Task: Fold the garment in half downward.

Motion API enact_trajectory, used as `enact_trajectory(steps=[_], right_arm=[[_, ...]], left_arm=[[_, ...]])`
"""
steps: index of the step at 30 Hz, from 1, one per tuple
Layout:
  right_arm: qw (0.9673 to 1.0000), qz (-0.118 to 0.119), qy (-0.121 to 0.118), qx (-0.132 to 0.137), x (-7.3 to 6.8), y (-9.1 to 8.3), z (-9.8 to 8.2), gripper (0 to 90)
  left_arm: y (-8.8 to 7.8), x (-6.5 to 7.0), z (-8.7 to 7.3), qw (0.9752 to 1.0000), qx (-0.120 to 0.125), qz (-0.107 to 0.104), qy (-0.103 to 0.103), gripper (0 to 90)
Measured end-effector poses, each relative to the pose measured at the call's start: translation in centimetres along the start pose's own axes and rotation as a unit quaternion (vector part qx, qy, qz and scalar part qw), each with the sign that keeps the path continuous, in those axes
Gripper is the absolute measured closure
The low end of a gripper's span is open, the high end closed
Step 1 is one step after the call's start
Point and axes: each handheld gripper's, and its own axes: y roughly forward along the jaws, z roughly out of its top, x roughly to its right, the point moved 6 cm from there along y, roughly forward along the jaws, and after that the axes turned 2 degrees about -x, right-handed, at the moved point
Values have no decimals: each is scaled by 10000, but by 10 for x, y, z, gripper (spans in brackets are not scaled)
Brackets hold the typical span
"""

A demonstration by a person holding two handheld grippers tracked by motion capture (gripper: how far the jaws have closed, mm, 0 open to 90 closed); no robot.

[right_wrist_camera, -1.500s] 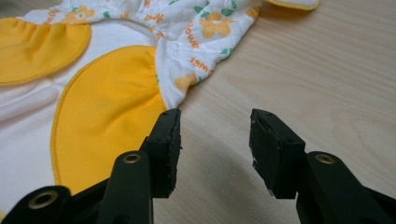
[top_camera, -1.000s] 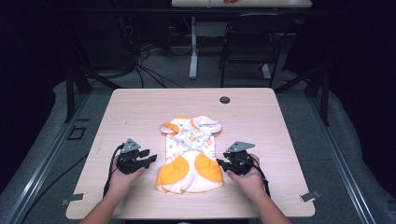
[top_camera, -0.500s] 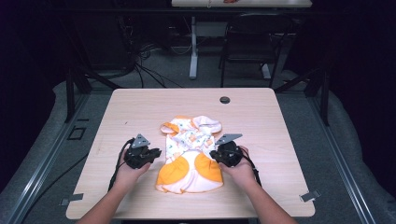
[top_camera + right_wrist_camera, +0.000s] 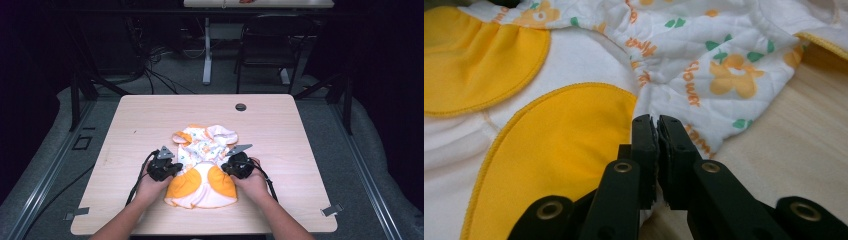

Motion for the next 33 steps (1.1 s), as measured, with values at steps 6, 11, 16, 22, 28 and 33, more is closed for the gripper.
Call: enact_trajectory(steps=[6,11,16,22,28,33], right_arm=[[9996,160,-175,-128,-10,-5,-6,855],[9991,264,-272,-175,-18,-10,-12,854],[9989,310,-294,-180,-23,-13,-16,852],[9980,430,-403,-245,-34,-18,-23,849],[9967,688,-337,-275,-42,-22,-29,843],[9958,779,-344,-347,-44,-23,-30,841]], left_arm=[[-5,7,-5,9996,-130,37,245,891],[-12,16,-12,9995,-148,-91,245,890],[-18,23,-20,9994,-145,-158,287,890],[-25,28,-28,9992,-141,-207,313,890],[-31,34,-36,9990,-119,-319,294,890],[-31,38,-36,9992,-98,-334,220,890]])
